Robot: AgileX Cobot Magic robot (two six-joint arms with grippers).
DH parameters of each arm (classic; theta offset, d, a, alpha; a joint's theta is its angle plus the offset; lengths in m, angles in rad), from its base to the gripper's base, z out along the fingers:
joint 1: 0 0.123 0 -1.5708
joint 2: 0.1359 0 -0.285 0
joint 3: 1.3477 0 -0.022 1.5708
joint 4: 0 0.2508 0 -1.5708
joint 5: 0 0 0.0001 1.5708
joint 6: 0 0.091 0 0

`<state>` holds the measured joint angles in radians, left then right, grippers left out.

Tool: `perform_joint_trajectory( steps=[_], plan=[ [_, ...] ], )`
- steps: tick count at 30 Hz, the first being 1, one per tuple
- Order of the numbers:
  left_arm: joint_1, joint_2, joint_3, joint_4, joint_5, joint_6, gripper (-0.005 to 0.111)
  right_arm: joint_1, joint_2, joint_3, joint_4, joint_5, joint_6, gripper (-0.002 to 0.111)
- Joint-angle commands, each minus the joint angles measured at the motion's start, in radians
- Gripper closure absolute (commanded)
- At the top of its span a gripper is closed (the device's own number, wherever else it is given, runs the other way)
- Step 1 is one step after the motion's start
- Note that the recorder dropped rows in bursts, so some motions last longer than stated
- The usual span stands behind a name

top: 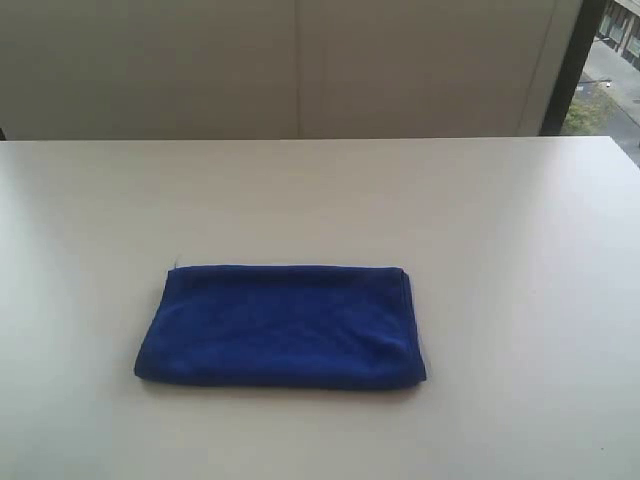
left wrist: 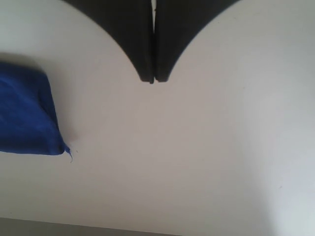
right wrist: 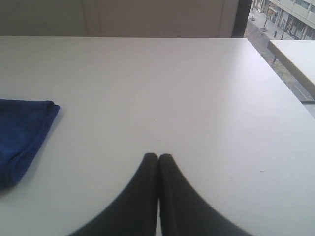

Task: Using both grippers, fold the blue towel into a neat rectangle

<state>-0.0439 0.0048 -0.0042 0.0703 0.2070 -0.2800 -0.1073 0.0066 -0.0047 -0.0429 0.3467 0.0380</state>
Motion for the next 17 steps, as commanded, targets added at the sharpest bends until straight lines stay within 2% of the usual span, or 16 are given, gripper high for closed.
perform_joint_trajectory(
  steps=[1, 17],
  plan=[
    [-0.004, -0.005, 0.004, -0.003, -0.002, 0.001, 0.107, -0.004, -0.007, 0.005, -0.001, -0.005, -0.009, 0.108],
    [-0.004, -0.005, 0.004, -0.003, -0.002, 0.001, 0.107, -0.003, -0.007, 0.005, -0.001, -0.005, 0.003, 0.108]
  ],
)
